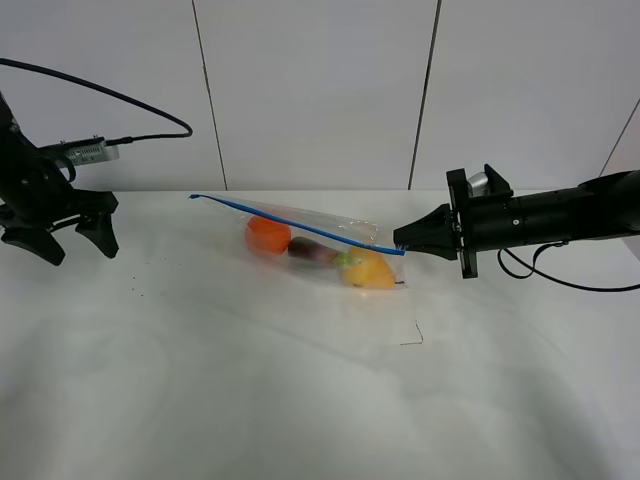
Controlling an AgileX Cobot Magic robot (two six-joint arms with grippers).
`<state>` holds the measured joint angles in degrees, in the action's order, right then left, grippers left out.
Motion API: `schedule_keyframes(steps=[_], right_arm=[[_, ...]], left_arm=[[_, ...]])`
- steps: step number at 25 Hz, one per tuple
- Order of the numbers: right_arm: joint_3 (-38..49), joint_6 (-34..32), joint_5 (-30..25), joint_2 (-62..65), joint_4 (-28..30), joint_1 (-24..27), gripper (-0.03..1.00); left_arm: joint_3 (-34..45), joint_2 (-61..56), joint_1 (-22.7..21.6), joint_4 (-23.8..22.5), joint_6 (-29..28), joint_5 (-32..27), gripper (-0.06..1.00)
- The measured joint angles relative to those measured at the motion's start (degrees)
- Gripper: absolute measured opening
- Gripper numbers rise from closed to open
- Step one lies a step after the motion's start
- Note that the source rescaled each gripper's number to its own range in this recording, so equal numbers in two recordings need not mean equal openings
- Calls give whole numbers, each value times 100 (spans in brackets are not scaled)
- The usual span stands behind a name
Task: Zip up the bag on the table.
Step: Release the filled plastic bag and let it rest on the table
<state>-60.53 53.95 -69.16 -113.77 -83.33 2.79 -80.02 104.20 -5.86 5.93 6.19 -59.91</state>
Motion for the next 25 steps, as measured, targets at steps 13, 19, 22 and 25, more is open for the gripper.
schedule_keyframes(steps=[13, 19, 22, 25], right_arm=[[0, 0, 0, 0, 0, 0, 0], [0, 0, 0, 0, 0, 0, 0], [0, 0, 0, 0, 0, 0, 0], [0, 0, 0, 0, 0, 0, 0]], left_arm=[[801, -769, 0, -51, 26, -757, 98], [2208, -2156, 0, -51, 100, -757, 98], [3090, -2981, 0, -57, 121, -743, 98], [3871, -3856, 5, -64, 135, -465, 98]])
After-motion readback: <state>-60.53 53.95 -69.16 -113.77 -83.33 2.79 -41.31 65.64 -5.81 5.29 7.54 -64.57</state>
